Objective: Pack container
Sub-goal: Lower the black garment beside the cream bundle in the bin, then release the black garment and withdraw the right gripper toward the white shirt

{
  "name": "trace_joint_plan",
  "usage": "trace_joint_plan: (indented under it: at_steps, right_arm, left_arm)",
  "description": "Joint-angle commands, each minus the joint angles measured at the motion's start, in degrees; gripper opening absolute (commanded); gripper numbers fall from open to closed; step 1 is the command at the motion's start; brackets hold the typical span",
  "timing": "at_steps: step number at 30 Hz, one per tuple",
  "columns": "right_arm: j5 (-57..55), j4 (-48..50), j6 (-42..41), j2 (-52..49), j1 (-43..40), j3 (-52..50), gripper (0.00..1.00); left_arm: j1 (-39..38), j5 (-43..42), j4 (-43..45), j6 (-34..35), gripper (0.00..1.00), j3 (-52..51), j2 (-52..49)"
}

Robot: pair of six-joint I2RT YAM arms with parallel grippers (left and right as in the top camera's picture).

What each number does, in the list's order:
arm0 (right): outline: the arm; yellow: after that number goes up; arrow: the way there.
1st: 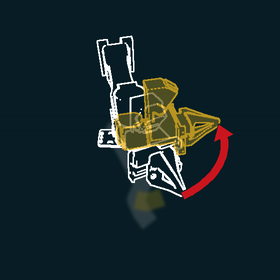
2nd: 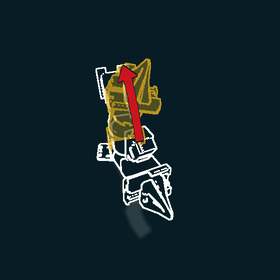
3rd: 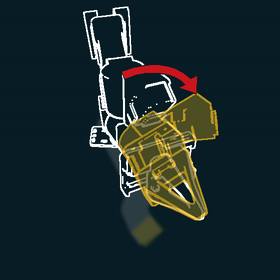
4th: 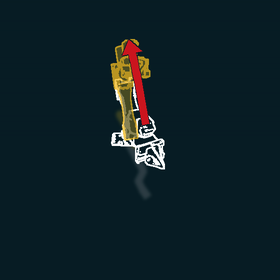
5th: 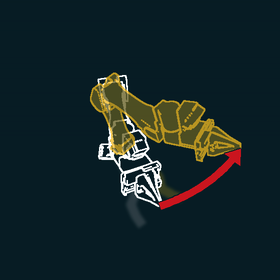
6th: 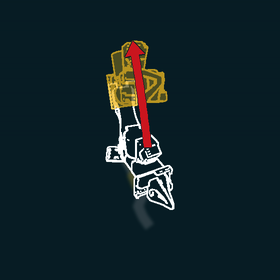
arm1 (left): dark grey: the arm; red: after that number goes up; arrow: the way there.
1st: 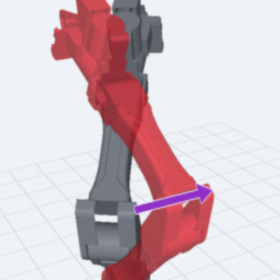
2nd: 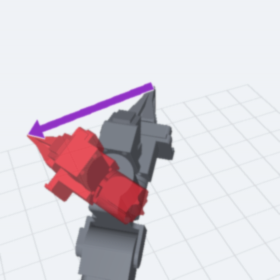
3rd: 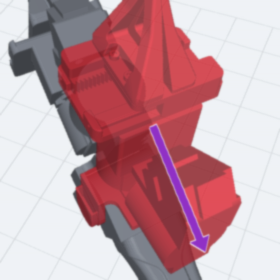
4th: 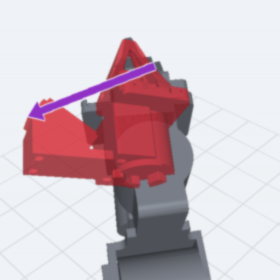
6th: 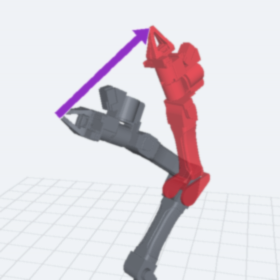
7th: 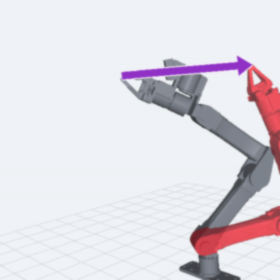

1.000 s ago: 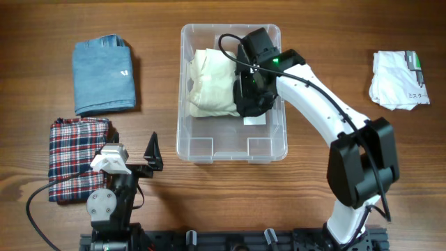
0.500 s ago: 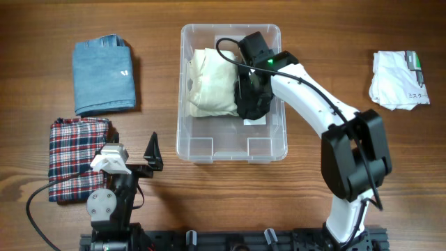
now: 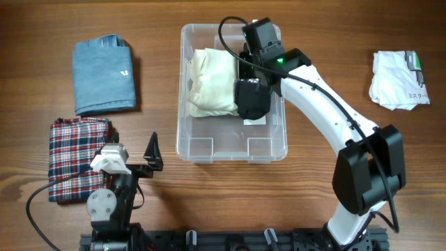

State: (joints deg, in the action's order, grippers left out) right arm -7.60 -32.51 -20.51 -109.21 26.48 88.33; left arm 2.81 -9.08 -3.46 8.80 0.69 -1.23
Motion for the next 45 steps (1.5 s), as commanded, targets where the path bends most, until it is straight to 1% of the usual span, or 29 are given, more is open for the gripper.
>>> trace_joint_plan:
  at_steps: [1,6,13,16,17,21,26,27,28,30,32,36,37,39,42,43,45]
  right_arm:
    - [-1.9,2.9,-0.5,-3.6,0.3,0.5,0.19]
    - [-3.6,5.7,-0.5,-8.0,0.3,0.5,0.19]
    - [-3.6,5.9,-0.6,-13.2,0.3,0.5,0.20]
    - [-3.6,5.9,-0.6,-13.6,0.3,0.5,0.21]
    - [-4.2,6.0,-0.7,-13.3,0.3,0.5,0.23]
    - [-5.5,6.1,-0.7,-11.0,0.3,0.6,0.24]
    - [-8.8,4.5,-1.1,-2.4,0.3,0.7,0.26]
    - [-10.5,3.7,-2.5,0.7,0.3,0.7,0.29]
    - [-11.3,3.3,-3.0,2.5,0.3,0.7,0.34]
    - [-13.5,2.3,-3.6,8.0,-0.2,0.7,0.55]
    - [-14.1,1.3,-3.5,12.6,-1.4,0.7,0.70]
    - [-14.0,-2.3,-2.9,19.3,-7.7,0.7,0.76]
    - [-14.0,-3.6,-2.1,20.2,-10.2,0.7,0.79]
    - [-14.0,-5.8,-1.9,20.6,-15.9,0.7,0.89]
    - [-13.3,-6.9,-0.4,19.6,-24.7,0.5,0.91]
    - [-12.6,-7.0,-0.4,19.0,-27.6,0.5,0.89]
    - [-7.9,-6.5,1.3,17.0,-34.2,0.5,0.71]
  left_arm:
    - [0.5,-0.3,0.0,-1.1,1.00,-0.3,0.1]
    - [0.5,-0.3,0.0,-1.1,1.00,-0.3,0.1]
    - [0.5,-0.3,0.0,-1.1,1.00,-0.3,0.1]
    - [0.5,-0.3,0.0,-1.1,1.00,-0.3,0.1]
    - [0.5,-0.3,0.0,-1.1,1.00,-0.3,0.1]
    - [0.5,-0.3,0.0,-1.1,1.00,-0.3,0.1]
    - [0.5,-0.3,0.0,-1.1,1.00,-0.3,0.1]
    - [0.5,-0.3,0.0,-1.1,1.00,-0.3,0.1]
    - [0.5,-0.3,0.0,-1.1,1.00,-0.3,0.1]
    - [0.5,-0.3,0.0,-1.1,1.00,-0.3,0.1]
    - [0.5,-0.3,0.0,-1.1,1.00,-0.3,0.1]
    - [0.5,-0.3,0.0,-1.1,1.00,-0.3,0.1]
    - [0.5,-0.3,0.0,-1.1,1.00,-0.3,0.1]
    - [0.5,-0.3,0.0,-1.1,1.00,-0.3,0.1]
    - [0.5,-0.3,0.0,-1.1,1.00,-0.3,0.1]
    - [0.5,-0.3,0.0,-1.1,1.00,-0.3,0.1]
    - [0.5,-0.3,0.0,-1.1,1.00,-0.3,0.1]
